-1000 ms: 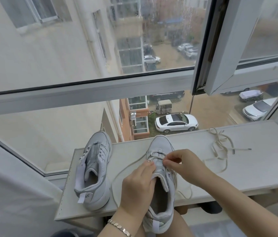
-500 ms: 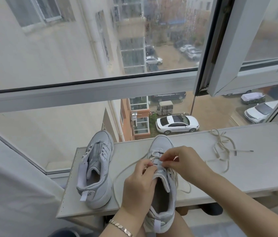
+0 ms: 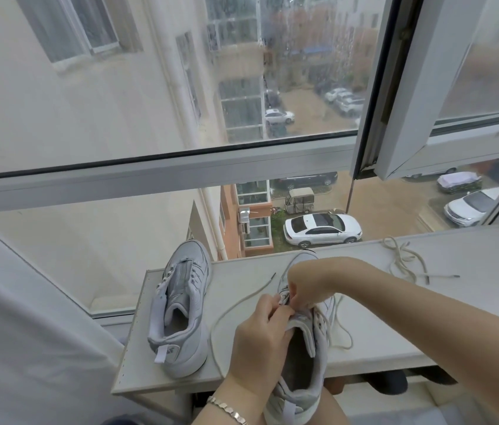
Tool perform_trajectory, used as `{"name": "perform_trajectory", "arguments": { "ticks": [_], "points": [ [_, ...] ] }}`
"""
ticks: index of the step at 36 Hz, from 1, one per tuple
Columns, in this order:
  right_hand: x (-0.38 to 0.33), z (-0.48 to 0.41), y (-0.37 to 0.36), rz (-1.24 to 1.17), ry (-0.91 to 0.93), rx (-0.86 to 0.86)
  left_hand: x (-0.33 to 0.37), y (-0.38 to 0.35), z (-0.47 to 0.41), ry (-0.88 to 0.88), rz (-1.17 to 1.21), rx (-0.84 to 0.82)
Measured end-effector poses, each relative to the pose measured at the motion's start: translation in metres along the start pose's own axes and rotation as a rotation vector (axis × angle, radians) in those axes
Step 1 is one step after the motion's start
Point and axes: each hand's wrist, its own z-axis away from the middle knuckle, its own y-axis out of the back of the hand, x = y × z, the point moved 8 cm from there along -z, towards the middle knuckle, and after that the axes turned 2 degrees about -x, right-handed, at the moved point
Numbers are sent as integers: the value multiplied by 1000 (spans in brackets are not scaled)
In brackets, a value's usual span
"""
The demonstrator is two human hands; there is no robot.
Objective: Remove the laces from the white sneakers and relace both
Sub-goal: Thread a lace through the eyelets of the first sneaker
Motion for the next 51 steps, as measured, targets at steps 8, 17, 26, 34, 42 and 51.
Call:
{"name": "perform_trajectory", "arguments": {
  "ticks": [8,17,26,34,42,51],
  "points": [
    [-5,26,49,-668,157,410,2,0,-4,-30,-2,12],
    [-22,121,124,-1102,715,860,-19,-27,-15,474,859,-423],
    [18,74,57,-778,273,775,-39,42,-44,450,739,89],
    [26,31,3,-689,197,583,-71,80,-48,571,595,150],
    [17,17,-1,-512,172,496,-95,63,-24,702,-392,-470],
    [34,27,-13,-469,138,569,-75,16,-18,419,-524,-696]
  ]
}}
